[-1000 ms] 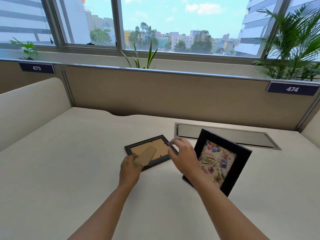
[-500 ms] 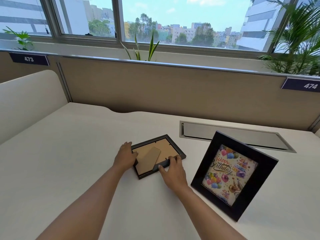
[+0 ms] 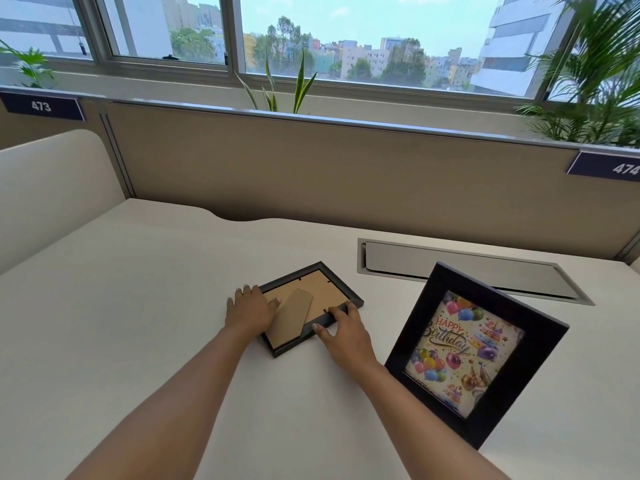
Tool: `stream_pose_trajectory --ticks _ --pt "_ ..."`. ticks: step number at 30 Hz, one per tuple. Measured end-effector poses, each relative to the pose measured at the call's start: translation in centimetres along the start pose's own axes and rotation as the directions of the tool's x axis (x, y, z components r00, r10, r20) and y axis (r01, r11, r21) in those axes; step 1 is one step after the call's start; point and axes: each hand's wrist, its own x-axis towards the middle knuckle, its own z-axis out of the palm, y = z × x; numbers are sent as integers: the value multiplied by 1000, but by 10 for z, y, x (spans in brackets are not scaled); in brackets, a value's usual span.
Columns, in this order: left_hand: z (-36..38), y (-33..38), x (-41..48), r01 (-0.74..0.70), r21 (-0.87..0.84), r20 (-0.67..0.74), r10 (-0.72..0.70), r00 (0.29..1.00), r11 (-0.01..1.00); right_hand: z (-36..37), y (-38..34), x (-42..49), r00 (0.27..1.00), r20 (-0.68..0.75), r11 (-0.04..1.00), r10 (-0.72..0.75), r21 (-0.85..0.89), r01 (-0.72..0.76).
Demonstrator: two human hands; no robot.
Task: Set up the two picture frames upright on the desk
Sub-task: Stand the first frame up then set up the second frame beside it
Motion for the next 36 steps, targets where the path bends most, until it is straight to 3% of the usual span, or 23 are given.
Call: stream_pose_trajectory --ticks 6,11,16,25,28,31,36 --pt "-6 1 -6 49 -20 -89 -50 995 999 -5 3 2 999 26 999 -22 -46 23" --pt "-8 3 -18 199 -86 22 -198 980 976 -4 2 3 998 70 999 -10 -39 13" --pt "-1 8 -28 245 -239 175 -206 963 940 6 -1 -3 996 90 999 -20 33 17" --pt "-2 26 -44 300 -410 185 -244 952 861 10 -1 -6 998 61 998 -24 61 21" --pt "-7 27 -46 308 -583 205 -230 951 752 10 -1 -7 999 48 996 -20 84 16" --pt "-17 25 -49 324 -779 252 -205 946 537 10 -2 -7 999 36 994 -9 107 5" --pt "-36 13 -56 349 -869 321 -137 937 352 7 -3 -8 998 56 979 -2 202 -9"
